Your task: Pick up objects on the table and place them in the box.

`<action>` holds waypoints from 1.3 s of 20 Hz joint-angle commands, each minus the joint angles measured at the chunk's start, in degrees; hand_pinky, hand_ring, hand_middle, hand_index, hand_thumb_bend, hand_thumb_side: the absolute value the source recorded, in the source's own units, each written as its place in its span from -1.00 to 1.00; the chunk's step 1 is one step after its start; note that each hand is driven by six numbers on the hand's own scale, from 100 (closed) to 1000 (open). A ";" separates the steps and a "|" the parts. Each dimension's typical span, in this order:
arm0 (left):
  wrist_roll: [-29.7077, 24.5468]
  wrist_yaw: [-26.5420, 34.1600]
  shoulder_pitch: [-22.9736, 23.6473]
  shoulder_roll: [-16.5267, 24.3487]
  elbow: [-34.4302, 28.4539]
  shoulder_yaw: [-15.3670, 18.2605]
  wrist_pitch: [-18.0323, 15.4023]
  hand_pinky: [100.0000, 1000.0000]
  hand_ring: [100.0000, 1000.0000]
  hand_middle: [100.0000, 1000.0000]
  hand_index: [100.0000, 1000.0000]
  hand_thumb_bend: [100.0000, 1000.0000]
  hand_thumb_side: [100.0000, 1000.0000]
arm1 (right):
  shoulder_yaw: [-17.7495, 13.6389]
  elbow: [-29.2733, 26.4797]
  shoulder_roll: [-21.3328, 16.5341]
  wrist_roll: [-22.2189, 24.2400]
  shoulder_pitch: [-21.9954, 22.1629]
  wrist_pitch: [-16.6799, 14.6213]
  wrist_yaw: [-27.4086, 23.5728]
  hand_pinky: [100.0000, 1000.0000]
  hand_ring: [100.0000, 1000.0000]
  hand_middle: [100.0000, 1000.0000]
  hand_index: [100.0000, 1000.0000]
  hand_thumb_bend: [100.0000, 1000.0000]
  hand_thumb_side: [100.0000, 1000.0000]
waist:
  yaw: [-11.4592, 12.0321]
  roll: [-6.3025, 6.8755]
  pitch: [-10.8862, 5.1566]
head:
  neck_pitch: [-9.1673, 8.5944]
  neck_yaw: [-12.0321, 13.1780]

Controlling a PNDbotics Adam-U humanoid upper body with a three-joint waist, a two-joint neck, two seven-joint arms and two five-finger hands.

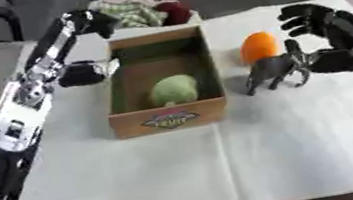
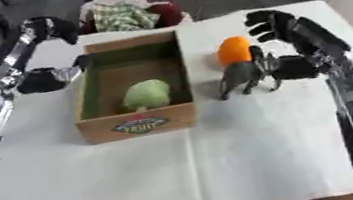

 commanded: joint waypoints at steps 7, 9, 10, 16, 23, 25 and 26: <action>2.11 3.76 9.86 2.28 -11.09 5.48 3.60 0.55 0.14 0.02 0.44 -0.64 -0.99 | -0.52 13.45 -3.80 -6.34 -4.14 -5.42 16.05 0.65 0.70 0.66 0.83 -1.00 -0.82 | 0.91 -0.13 -0.72 | -0.35 -1.13; 2.43 3.66 11.43 2.17 -11.92 6.12 3.95 0.55 0.14 0.02 0.44 -0.65 -0.99 | -0.63 14.93 -4.03 -6.66 -4.10 -5.79 17.83 0.65 0.70 0.65 0.83 -1.00 -0.80 | 1.10 -0.18 -0.71 | -0.37 -1.13; 2.61 3.62 12.01 2.07 -12.18 6.42 4.13 0.55 0.13 0.02 0.44 -0.65 -0.99 | -0.66 15.50 -4.15 -6.45 -4.10 -6.01 18.45 0.66 0.70 0.65 0.83 -1.00 -0.80 | 1.17 -0.23 -0.72 | -0.35 -1.15; 3.13 3.68 13.72 1.48 -12.58 7.15 4.76 0.55 0.13 0.01 0.44 -0.68 -0.94 | -0.61 17.13 -4.49 -4.38 -4.32 -7.64 21.58 0.66 0.69 0.63 0.83 -1.00 -0.73 | 1.27 -0.43 -0.73 | -0.49 -1.16; 2.96 3.58 14.20 1.20 -12.34 7.27 4.88 0.55 0.12 0.01 0.44 -0.69 -0.92 | -0.56 17.14 -5.40 3.26 -4.07 -11.50 21.15 0.56 0.63 0.62 0.84 -1.00 -0.68 | 1.24 -0.41 -0.77 | -0.63 -1.16; 2.94 3.49 14.31 1.24 -12.24 7.30 4.90 0.55 0.12 0.01 0.45 -0.69 -0.92 | -0.60 16.92 -5.72 5.99 -4.01 -12.57 21.17 0.52 0.60 0.62 0.83 -1.00 -0.66 | 1.19 -0.42 -0.80 | -0.67 -1.23; 2.91 3.43 14.37 1.24 -12.19 7.31 4.90 0.55 0.12 0.01 0.45 -0.70 -0.92 | -0.66 16.82 -5.84 7.13 -4.00 -12.94 21.23 0.52 0.60 0.62 0.83 -1.00 -0.65 | 1.18 -0.44 -0.80 | -0.69 -1.25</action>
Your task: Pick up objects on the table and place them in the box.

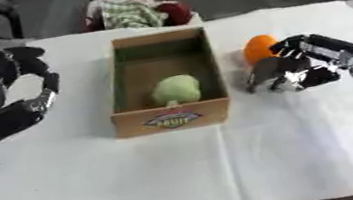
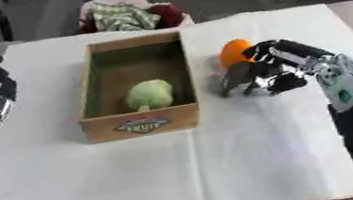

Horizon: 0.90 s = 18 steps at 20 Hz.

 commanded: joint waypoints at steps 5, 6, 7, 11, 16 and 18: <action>-0.13 -0.34 -0.22 0.83 -0.64 0.91 0.11 0.55 0.12 0.01 0.45 -0.70 -0.91 | -0.90 -0.50 -1.86 6.00 -0.03 -1.57 -0.35 0.49 0.58 0.61 0.82 -1.00 -0.67 | -0.07 0.13 -0.67 | -0.68 -0.11; -0.13 -0.35 -0.19 0.80 -0.63 0.94 0.12 0.55 0.12 0.01 0.45 -0.71 -0.90 | -1.08 -0.70 -1.90 6.01 -0.03 -1.43 -0.70 0.49 0.58 0.61 0.82 -1.00 -0.67 | -0.04 0.11 -0.68 | -0.72 -0.13; -0.13 -0.34 -0.16 0.78 -0.63 0.95 0.12 0.55 0.12 0.01 0.45 -0.71 -0.90 | -1.13 -0.81 -1.95 6.17 -0.06 -1.37 -0.98 0.49 0.58 0.61 0.82 -1.00 -0.67 | -0.02 0.10 -0.70 | -0.74 -0.13; -0.18 -0.36 -0.01 0.75 -0.60 0.99 0.13 0.55 0.12 0.01 0.45 -0.71 -0.90 | -0.83 -0.42 -2.11 9.13 -0.37 -2.15 -1.63 0.45 0.56 0.61 0.82 -1.00 -0.57 | 0.04 -0.02 -0.78 | -0.75 -0.15; -0.29 -0.39 0.07 0.64 -0.49 1.03 0.18 0.55 0.12 0.01 0.46 -0.73 -0.88 | -0.93 -0.41 -2.27 13.11 -0.51 -2.99 -1.02 -0.04 -0.01 0.07 0.40 -1.00 -0.55 | 0.09 -0.16 -0.79 | -0.78 -0.13; -0.26 -0.37 0.08 0.60 -0.46 1.05 0.20 0.55 0.12 0.01 0.46 -0.73 -0.88 | -1.14 -0.77 -2.24 12.82 -0.47 -2.72 -0.97 -0.22 -0.21 -0.14 0.21 -1.00 -0.54 | 0.11 -0.19 -0.79 | -0.80 -0.14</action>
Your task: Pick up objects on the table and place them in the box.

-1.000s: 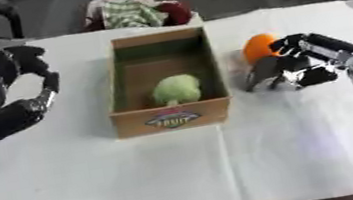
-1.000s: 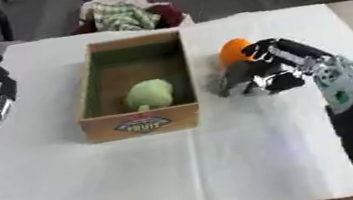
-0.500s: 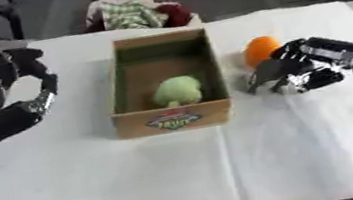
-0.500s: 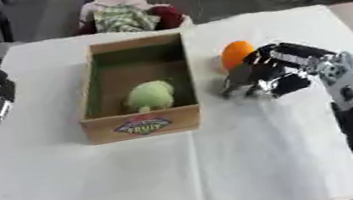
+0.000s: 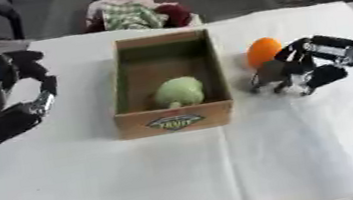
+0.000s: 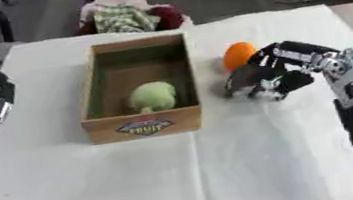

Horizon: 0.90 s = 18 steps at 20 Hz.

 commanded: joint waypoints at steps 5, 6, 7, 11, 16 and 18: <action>-0.06 0.11 -0.41 0.53 -0.48 0.77 0.09 0.54 0.11 0.01 0.46 -0.74 -0.87 | -0.52 -0.98 -1.19 3.80 0.02 -5.66 0.30 -0.29 -0.28 -0.21 0.13 -1.00 -0.56 | 0.06 0.16 -0.60 | -0.82 -0.22; -0.05 0.11 -0.41 0.51 -0.48 0.78 0.10 0.54 0.11 0.01 0.46 -0.74 -0.87 | -0.57 -1.00 -1.16 2.97 0.04 -5.38 0.23 -0.13 -0.10 -0.07 0.27 -1.00 -0.56 | 0.08 0.15 -0.61 | -0.83 -0.24; -0.05 0.12 -0.42 0.50 -0.49 0.78 0.10 0.54 0.11 0.01 0.46 -0.74 -0.87 | -0.58 -0.96 -1.16 2.34 0.04 -5.11 0.24 -0.04 0.02 0.04 0.36 -1.00 -0.56 | 0.11 0.13 -0.62 | -0.85 -0.27; -0.07 0.22 -0.42 0.45 -0.48 0.82 0.17 0.55 0.11 0.01 0.46 -0.75 -0.86 | -0.82 -1.06 -1.16 0.65 -0.12 -4.03 0.21 0.08 0.21 0.28 0.63 -1.00 -0.60 | 0.16 0.06 -0.66 | -0.91 -0.28; -0.18 0.29 -0.38 0.47 -0.50 0.85 0.22 0.55 0.11 0.01 0.46 -0.75 -0.86 | -1.57 -2.49 -1.34 -1.41 -0.32 -2.48 -2.45 0.12 0.31 0.36 0.70 -1.00 -0.69 | 0.14 0.03 -0.71 | -0.91 -0.46; -0.21 0.31 -0.38 0.46 -0.50 0.84 0.24 0.55 0.12 0.01 0.46 -0.75 -0.86 | -1.59 -3.09 -1.46 -1.26 -0.46 -2.21 -3.39 0.15 0.36 0.39 0.72 -1.00 -0.70 | 0.09 0.01 -0.72 | -0.91 -0.49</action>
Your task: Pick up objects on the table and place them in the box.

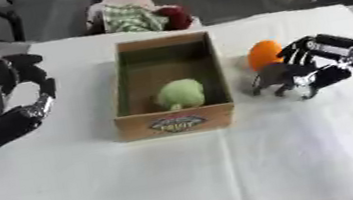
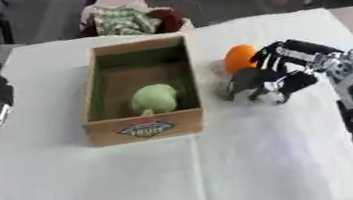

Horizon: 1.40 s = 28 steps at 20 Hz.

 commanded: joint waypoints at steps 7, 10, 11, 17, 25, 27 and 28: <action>-0.22 0.32 -0.38 0.92 -0.53 0.59 0.09 0.55 0.12 0.02 0.46 -0.75 -0.85 | -0.75 -4.38 -1.64 2.46 -1.05 -0.49 -4.05 0.18 0.39 0.39 0.73 -1.00 -0.72 | -0.17 0.18 -0.73 | -0.47 -0.28; -0.29 0.36 -0.36 0.92 -0.48 0.61 0.07 0.55 0.12 0.02 0.46 -0.79 -0.85 | -0.57 -5.24 -1.71 3.59 -1.09 -0.68 -5.21 0.18 0.40 0.40 0.74 -1.00 -0.72 | -0.19 0.20 -0.76 | -0.47 -0.34; -0.33 0.37 -0.36 0.92 -0.47 0.59 0.05 0.55 0.12 0.02 0.46 -0.79 -0.85 | -0.28 -5.21 -1.73 4.25 -1.11 -0.92 -5.41 0.19 0.41 0.40 0.74 -1.00 -0.68 | -0.19 0.19 -0.77 | -0.46 -0.38; -0.52 0.48 -0.42 0.94 -0.48 0.55 -0.07 0.55 0.12 0.02 0.47 -0.81 -0.84 | 1.44 -3.66 -1.58 8.15 -0.84 -3.07 -3.51 0.42 0.60 0.50 0.77 -1.00 -0.44 | -0.13 0.22 -0.74 | -0.50 -0.49; -0.70 0.44 -0.40 0.93 -0.47 0.46 -0.16 0.55 0.12 0.02 0.47 -0.82 -0.84 | 2.90 -1.56 -0.48 7.20 -0.61 -5.37 5.47 0.55 0.70 0.62 0.80 -1.00 -0.33 | 0.10 0.30 -0.71 | -0.63 -0.60; -0.78 0.41 -0.40 0.92 -0.45 0.42 -0.18 0.55 0.12 0.02 0.47 -0.82 -0.84 | 3.13 -1.01 -0.16 6.38 -0.63 -5.82 8.21 0.55 0.69 0.62 0.80 -1.00 -0.34 | 0.16 0.30 -0.72 | -0.66 -0.64; -0.81 0.41 -0.41 0.92 -0.45 0.41 -0.19 0.55 0.12 0.02 0.47 -0.82 -0.84 | 3.20 -0.71 -0.01 5.95 -0.61 -6.05 9.42 0.55 0.68 0.61 0.80 -1.00 -0.35 | 0.19 0.30 -0.72 | -0.68 -0.64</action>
